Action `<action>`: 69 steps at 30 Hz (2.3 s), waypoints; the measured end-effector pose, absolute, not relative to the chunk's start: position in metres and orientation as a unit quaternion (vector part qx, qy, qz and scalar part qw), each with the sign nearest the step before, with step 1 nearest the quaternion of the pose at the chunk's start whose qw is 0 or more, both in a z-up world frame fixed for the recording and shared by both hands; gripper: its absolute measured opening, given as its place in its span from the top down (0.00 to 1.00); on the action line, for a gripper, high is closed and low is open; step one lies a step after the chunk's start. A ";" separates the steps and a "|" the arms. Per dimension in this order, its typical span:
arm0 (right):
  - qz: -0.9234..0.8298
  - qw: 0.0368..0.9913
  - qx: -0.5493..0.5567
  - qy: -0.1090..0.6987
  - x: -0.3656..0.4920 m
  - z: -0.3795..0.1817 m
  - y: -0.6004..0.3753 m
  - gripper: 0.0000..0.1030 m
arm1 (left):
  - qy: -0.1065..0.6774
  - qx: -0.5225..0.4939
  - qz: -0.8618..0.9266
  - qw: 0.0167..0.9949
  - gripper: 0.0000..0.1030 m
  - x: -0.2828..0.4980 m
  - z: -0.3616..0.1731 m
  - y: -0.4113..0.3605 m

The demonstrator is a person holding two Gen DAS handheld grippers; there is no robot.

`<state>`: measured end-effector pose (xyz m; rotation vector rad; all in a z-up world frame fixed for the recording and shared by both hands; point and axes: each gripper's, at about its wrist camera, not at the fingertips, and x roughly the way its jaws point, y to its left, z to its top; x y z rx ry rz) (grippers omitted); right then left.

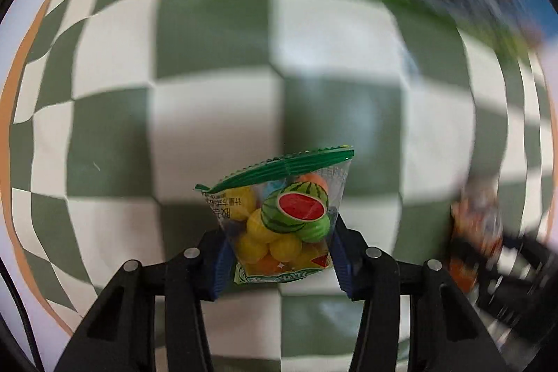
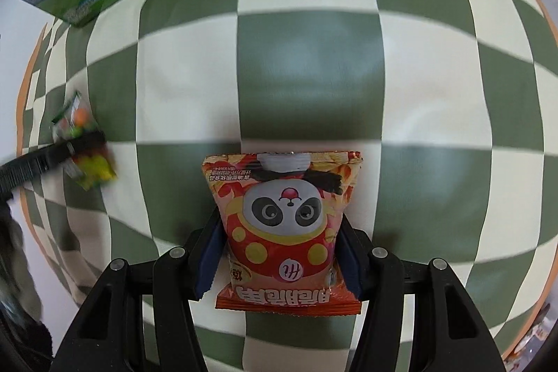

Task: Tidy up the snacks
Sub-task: 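Grasp the green candy bag with the left tool while the right tool grasps the panda-print bag, then carry both bags into the cardboard box and open both tools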

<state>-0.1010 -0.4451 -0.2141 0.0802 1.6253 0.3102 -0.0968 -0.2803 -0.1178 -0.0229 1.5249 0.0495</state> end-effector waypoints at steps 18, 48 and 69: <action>0.126 0.640 0.055 0.756 -0.121 -0.222 -0.455 0.19 | 0.716 -0.037 -0.005 0.697 0.37 -0.116 -0.149 -0.295; 0.117 0.682 0.019 0.722 -0.141 -0.227 -0.440 0.50 | 0.702 -0.059 0.014 0.710 0.59 -0.103 -0.160 -0.277; 0.217 0.760 0.145 0.595 0.008 -0.014 -0.476 0.53 | 0.584 -0.110 -0.112 0.796 0.60 0.014 0.035 -0.300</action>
